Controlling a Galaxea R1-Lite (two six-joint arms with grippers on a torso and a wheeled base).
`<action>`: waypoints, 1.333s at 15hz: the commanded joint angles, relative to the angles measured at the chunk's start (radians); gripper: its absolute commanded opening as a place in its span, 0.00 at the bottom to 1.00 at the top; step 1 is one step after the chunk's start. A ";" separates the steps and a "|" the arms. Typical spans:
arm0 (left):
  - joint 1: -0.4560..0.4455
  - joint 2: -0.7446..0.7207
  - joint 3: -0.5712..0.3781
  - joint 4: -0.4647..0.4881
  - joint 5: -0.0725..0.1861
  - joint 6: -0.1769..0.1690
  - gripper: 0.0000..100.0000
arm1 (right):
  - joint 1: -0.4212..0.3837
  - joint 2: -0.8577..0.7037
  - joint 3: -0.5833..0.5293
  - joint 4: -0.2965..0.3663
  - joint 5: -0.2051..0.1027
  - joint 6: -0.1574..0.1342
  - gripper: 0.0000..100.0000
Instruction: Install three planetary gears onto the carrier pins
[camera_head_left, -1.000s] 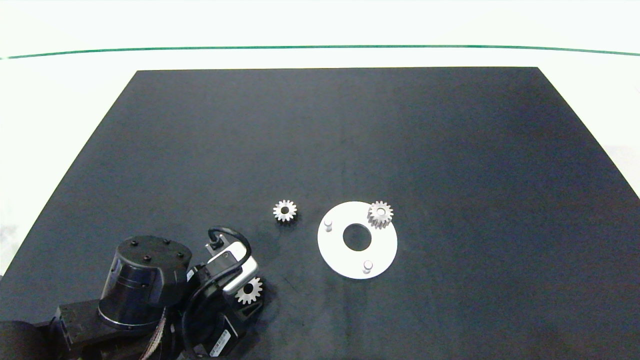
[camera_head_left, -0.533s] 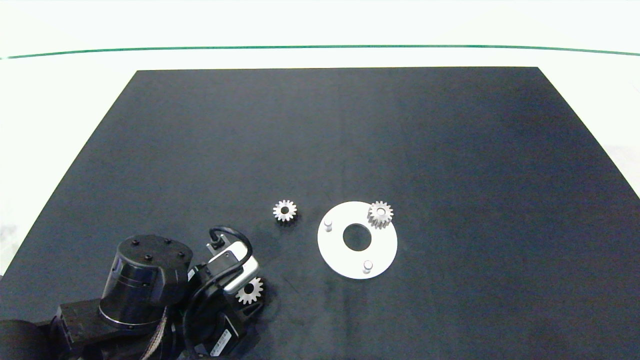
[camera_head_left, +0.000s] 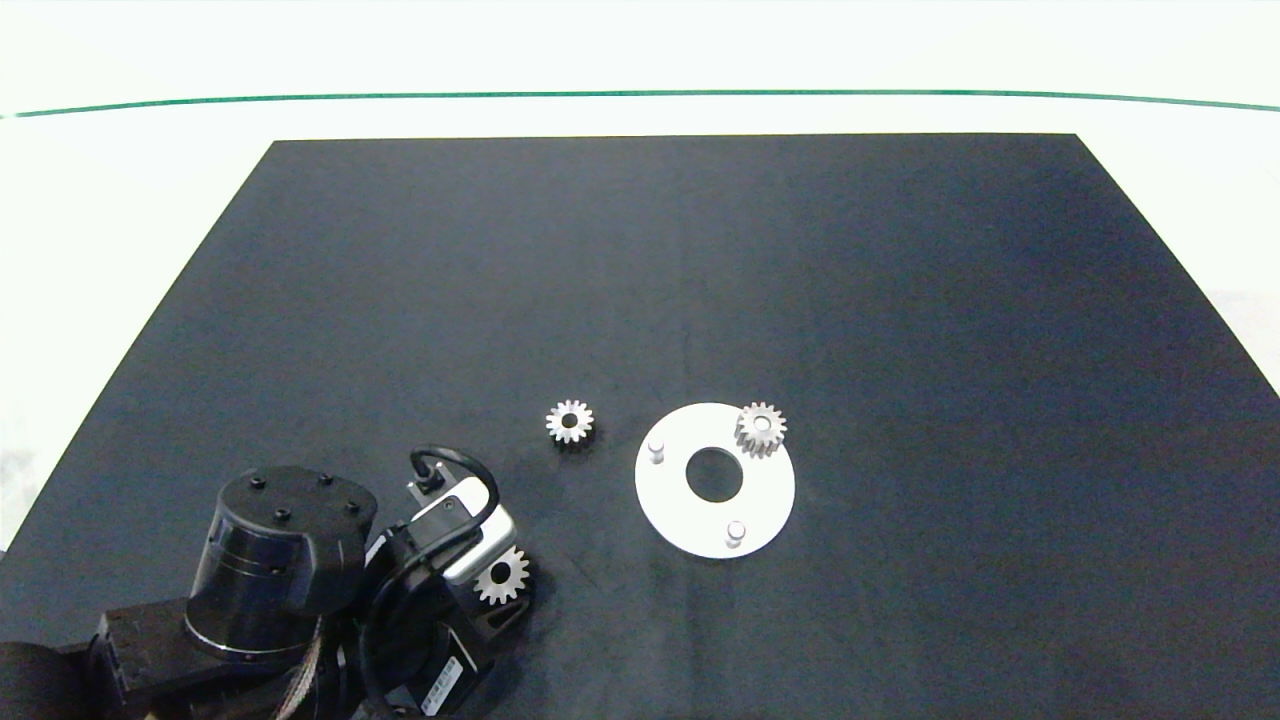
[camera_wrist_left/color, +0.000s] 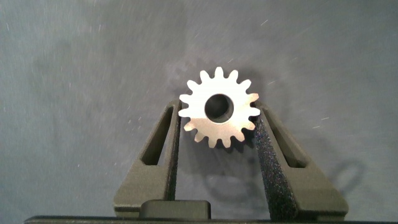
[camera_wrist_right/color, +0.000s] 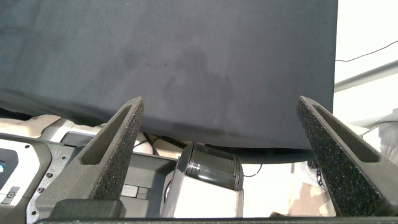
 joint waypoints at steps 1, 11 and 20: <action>-0.070 -0.053 -0.026 0.005 0.003 0.002 0.07 | -0.001 -0.008 0.007 0.010 0.001 -0.002 1.00; -0.302 -0.001 -0.370 0.312 0.177 -0.008 0.07 | 0.000 -0.005 0.007 0.010 0.001 -0.005 1.00; -0.455 0.152 -0.550 0.445 0.240 -0.043 0.07 | -0.003 -0.005 0.004 0.008 0.001 -0.006 1.00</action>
